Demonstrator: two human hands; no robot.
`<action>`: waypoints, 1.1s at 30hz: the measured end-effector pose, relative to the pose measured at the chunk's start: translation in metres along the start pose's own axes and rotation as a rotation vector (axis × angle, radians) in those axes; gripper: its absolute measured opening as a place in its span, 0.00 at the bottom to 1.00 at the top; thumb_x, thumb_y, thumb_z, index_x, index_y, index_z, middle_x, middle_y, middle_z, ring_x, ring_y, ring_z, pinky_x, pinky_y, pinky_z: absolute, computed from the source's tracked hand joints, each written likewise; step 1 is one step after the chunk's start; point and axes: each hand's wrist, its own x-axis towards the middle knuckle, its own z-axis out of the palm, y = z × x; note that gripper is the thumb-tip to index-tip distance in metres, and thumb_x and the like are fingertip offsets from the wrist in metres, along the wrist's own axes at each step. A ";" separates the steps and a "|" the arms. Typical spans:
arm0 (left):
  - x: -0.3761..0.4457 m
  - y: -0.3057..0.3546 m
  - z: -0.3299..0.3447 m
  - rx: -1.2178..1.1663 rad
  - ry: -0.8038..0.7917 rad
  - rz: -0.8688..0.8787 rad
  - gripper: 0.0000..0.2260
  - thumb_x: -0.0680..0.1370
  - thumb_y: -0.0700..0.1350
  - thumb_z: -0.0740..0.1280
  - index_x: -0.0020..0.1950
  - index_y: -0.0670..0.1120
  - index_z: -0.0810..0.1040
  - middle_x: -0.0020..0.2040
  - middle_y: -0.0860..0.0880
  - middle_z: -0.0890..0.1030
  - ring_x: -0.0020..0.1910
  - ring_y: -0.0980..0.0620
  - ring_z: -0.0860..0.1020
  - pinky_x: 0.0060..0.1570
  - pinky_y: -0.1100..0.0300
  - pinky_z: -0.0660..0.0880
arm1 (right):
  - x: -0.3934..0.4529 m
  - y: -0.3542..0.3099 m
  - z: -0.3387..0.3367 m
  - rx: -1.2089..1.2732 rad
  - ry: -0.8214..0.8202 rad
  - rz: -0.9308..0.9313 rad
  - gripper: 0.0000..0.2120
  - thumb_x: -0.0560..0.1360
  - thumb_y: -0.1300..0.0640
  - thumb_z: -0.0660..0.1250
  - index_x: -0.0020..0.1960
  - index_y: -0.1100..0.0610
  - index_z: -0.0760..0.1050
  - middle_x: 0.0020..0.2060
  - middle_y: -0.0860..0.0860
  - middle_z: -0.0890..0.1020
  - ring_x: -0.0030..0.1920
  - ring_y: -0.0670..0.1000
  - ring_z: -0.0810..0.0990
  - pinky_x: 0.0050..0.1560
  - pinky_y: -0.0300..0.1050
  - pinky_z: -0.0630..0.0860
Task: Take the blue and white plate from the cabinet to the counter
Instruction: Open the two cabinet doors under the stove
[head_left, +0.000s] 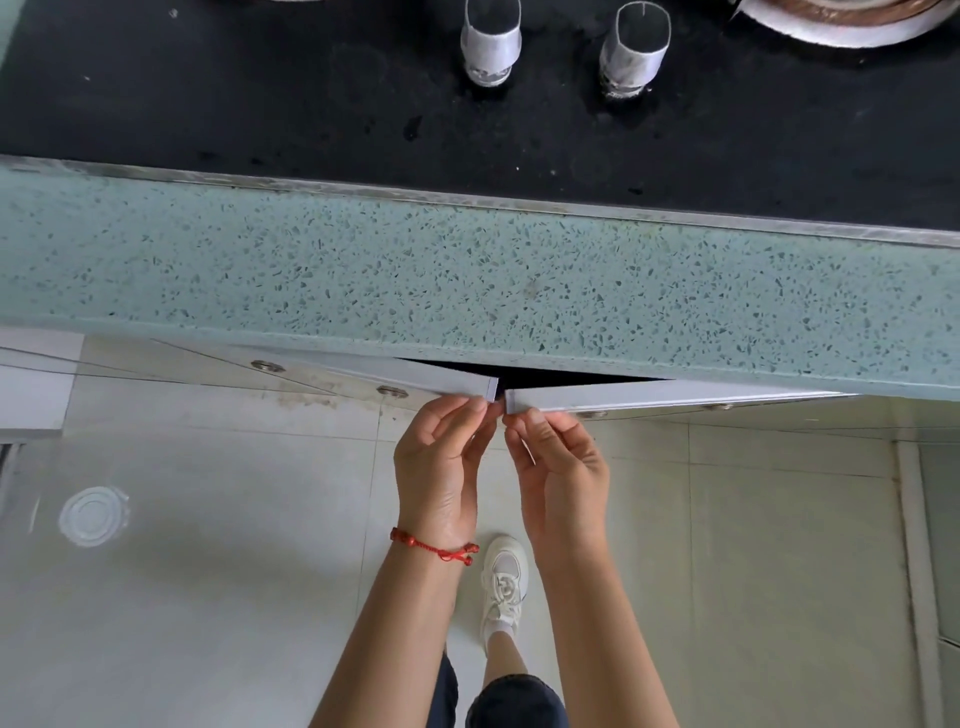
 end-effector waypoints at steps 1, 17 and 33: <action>-0.004 -0.002 -0.005 0.026 0.023 0.012 0.07 0.70 0.32 0.67 0.36 0.43 0.77 0.30 0.51 0.83 0.34 0.53 0.82 0.37 0.65 0.78 | -0.005 0.000 -0.004 -0.022 0.001 -0.006 0.03 0.61 0.65 0.67 0.32 0.59 0.76 0.25 0.49 0.81 0.30 0.46 0.79 0.39 0.36 0.79; -0.071 -0.009 -0.081 0.359 0.182 0.167 0.06 0.69 0.35 0.70 0.35 0.43 0.77 0.25 0.53 0.81 0.26 0.58 0.78 0.33 0.67 0.78 | -0.092 0.008 -0.078 -0.375 0.243 -0.107 0.13 0.67 0.65 0.71 0.32 0.56 0.68 0.26 0.53 0.75 0.28 0.46 0.78 0.36 0.34 0.78; -0.111 0.010 -0.167 0.465 0.201 0.145 0.08 0.68 0.34 0.71 0.33 0.45 0.78 0.23 0.54 0.79 0.26 0.59 0.76 0.39 0.59 0.74 | -0.138 0.003 -0.117 -0.462 0.330 -0.252 0.11 0.68 0.66 0.70 0.31 0.56 0.70 0.28 0.52 0.72 0.28 0.45 0.72 0.39 0.33 0.77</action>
